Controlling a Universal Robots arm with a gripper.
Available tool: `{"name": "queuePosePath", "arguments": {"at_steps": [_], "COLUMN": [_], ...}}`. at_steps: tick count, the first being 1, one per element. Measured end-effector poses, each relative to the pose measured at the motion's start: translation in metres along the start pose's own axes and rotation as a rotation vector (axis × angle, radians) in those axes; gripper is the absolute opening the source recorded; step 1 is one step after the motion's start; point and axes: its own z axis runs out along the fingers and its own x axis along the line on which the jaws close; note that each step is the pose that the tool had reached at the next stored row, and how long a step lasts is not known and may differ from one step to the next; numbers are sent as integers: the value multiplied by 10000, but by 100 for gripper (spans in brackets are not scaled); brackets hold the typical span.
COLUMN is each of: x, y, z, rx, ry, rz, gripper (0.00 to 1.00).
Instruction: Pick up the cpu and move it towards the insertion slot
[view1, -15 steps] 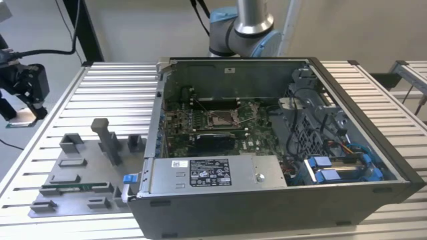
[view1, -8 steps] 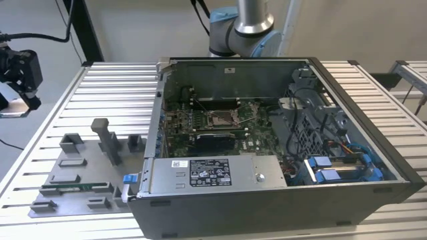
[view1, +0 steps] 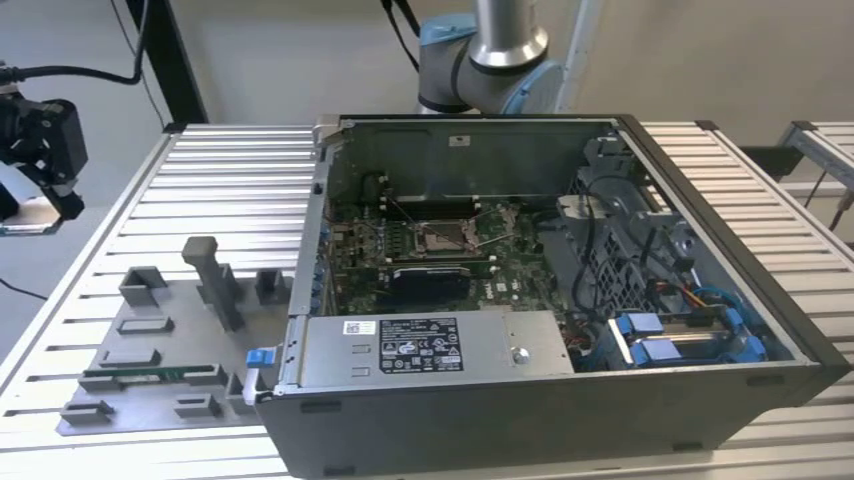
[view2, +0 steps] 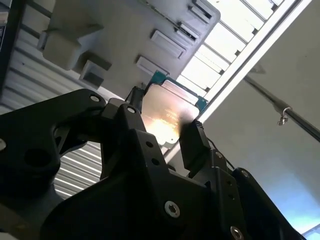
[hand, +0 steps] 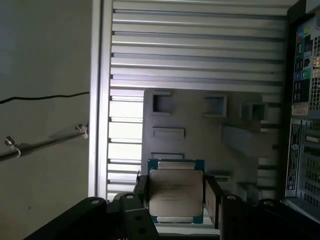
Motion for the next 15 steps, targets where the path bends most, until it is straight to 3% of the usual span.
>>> {"name": "queuePosePath", "arguments": {"at_steps": [7,15], "x": [-284,-581], "y": [-11,-19], "z": [1,0], "rx": [-3,-4], "ry": [87,100], "rz": [2,2], "gripper": [0,0]}}
